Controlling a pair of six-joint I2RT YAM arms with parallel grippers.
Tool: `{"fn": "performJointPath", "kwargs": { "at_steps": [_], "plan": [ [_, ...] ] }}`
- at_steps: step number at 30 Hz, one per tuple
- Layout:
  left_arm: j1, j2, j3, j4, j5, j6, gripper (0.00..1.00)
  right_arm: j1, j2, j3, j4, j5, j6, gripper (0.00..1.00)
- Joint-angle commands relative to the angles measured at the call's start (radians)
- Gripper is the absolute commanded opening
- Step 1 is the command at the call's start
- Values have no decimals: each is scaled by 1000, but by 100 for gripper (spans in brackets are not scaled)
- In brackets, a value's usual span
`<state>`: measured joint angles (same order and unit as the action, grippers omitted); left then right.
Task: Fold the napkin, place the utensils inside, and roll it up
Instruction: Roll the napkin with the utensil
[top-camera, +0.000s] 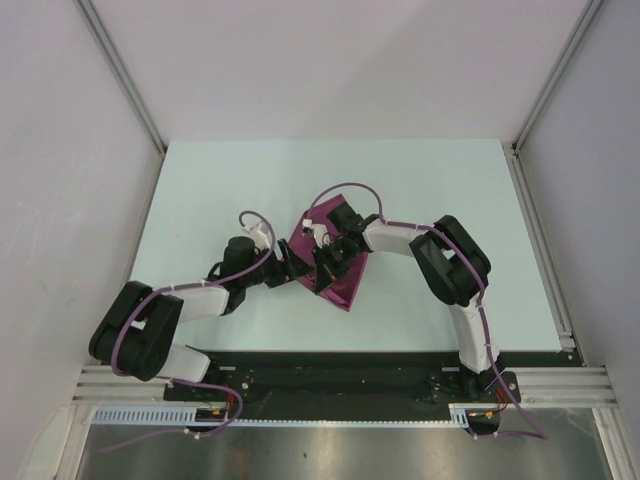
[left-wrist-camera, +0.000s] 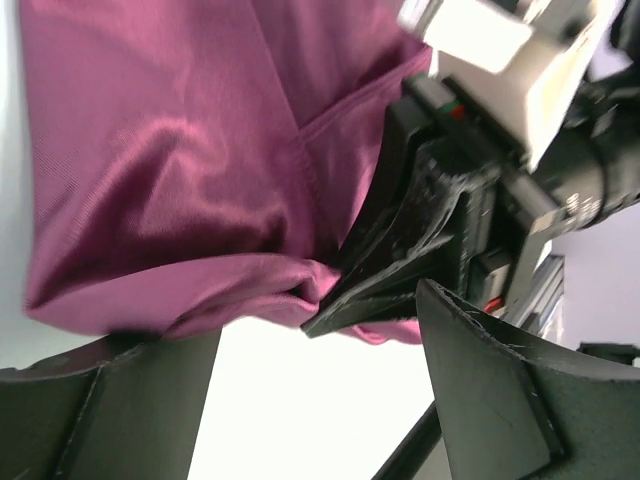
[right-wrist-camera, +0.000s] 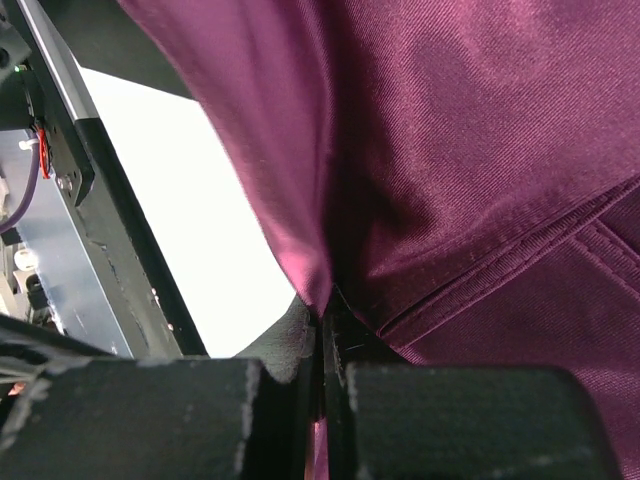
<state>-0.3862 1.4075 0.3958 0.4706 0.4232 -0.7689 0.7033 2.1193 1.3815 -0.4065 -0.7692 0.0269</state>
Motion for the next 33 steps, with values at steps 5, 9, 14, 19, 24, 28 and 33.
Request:
{"fn": "performJointPath", "kwargs": {
  "at_steps": [5, 9, 14, 19, 24, 28, 33],
  "plan": [
    [72, 44, -8, 206, 45, -52, 81, 7, 37, 1, -20, -5, 15, 0],
    [86, 54, -6, 229, 39, -37, 81, 4, 36, -2, -20, -4, 19, 0],
    [96, 108, -2, 263, 45, -30, 81, 4, 37, -6, -17, -2, 24, 0],
    [98, 162, 15, 260, 46, 3, 81, 4, 37, -10, -14, -2, 28, 0],
    [99, 186, 35, 195, -4, 55, 81, 4, 38, -9, -11, -7, 36, 0],
    [99, 168, 41, 103, -81, 95, 80, 2, 19, -10, -3, -16, 45, 10],
    [99, 157, 41, 25, -121, 109, 80, 1, -13, -15, -2, -15, 59, 32]
  ]
}}
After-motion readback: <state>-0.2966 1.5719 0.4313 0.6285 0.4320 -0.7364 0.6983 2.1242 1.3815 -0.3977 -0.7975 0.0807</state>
